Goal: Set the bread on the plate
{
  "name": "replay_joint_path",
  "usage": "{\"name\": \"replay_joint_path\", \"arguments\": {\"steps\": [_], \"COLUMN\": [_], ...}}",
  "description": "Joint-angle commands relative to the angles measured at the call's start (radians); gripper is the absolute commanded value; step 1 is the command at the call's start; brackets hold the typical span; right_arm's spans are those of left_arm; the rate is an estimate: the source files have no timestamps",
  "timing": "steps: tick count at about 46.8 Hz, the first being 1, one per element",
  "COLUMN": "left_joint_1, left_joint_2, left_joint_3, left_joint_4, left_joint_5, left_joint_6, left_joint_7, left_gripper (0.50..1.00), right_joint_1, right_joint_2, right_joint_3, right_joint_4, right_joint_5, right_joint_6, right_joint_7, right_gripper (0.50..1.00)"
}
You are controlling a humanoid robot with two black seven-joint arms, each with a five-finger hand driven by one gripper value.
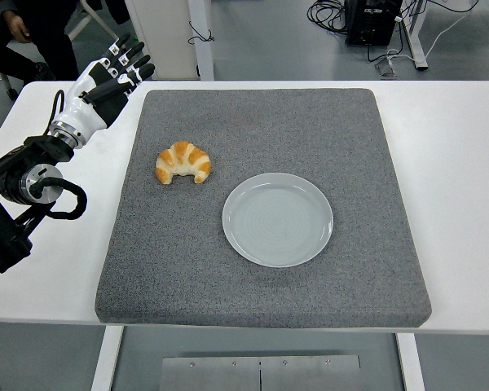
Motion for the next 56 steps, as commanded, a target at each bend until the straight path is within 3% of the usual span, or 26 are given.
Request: {"name": "replay_joint_path", "arguments": {"steps": [1,19,31,38,44,56], "left_joint_1": [0.010,0.056,0.051,0.059,0.059,0.051], "left_joint_2": [0.017,0.078,0.081,0.124,0.137,0.141], "left_joint_3": [0.000,0.000,0.084,0.153,0.188,0.273], "left_joint_4": [-0.040,-0.299,-0.328,-0.429,-0.452,-0.436], "left_joint_5": [0.046,0.322,0.496,0.611,0.639,0.826], "left_joint_6": [0.032,0.255,0.385,0.474,0.523,0.539], "left_joint_7": [-0.001,-0.001,0.005,0.010,0.015,0.071], "left_gripper": [0.977,0.977,0.977,0.977,0.977,0.977], "right_joint_1": [0.002,0.000,0.000,0.000,0.000,0.000], "right_joint_2": [0.000,0.000,0.000,0.000,0.000,0.000], "right_joint_3": [0.000,0.000,0.000,0.000,0.000,0.000], "right_joint_4": [0.000,0.000,0.000,0.000,0.000,0.000], "right_joint_5": [0.000,0.000,0.000,0.000,0.000,0.000], "right_joint_6": [0.000,0.000,0.000,0.000,0.000,0.000], "right_joint_7": [0.000,0.000,0.000,0.000,0.001,0.000], "right_gripper": [1.000,1.000,1.000,1.000,1.000,1.000]}}
